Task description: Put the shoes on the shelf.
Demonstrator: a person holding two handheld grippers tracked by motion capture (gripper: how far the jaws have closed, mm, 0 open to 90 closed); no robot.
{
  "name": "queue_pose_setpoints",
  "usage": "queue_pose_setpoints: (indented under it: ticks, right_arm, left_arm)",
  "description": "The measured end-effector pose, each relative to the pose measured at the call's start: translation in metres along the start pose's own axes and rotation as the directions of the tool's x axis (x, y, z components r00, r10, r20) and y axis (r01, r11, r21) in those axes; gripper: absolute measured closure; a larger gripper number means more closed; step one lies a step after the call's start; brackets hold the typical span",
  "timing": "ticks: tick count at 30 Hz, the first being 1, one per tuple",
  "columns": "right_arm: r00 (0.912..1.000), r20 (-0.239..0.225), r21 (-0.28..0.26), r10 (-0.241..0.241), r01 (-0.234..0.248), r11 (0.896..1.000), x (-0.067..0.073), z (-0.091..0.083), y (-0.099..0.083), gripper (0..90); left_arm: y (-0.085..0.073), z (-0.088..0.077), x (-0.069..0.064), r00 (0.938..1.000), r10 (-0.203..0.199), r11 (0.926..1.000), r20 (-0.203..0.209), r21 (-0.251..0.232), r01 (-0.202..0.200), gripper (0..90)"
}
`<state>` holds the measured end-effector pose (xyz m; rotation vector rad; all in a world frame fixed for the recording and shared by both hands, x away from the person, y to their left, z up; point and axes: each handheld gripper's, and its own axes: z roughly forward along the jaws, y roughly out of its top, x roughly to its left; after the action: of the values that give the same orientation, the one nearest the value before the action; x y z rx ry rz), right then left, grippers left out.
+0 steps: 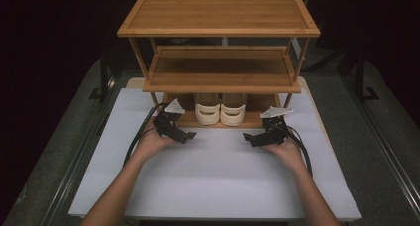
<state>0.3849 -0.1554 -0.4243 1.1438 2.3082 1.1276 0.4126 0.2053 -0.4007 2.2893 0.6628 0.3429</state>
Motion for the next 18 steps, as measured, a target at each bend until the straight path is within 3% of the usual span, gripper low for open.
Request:
queue_pose_setpoints:
  ticks: [11, 18]
  right_arm:
    - [0.9997, 0.014, -0.001, 0.021, -0.021, 1.0, -0.002, -0.047, -0.038, 2.7]
    - [0.9985, 0.024, 0.001, 0.05, -0.05, 0.999, -0.002, -0.073, -0.063, 2.7]
  left_arm:
    - [-0.05, -0.05, -0.013, 0.9994, -0.012, 0.9999, -0.032, 0.002, 0.012, 0.7]
    - [-0.084, -0.076, -0.018, 0.9969, -0.052, 0.9986, -0.059, 0.004, 0.052, 0.7]
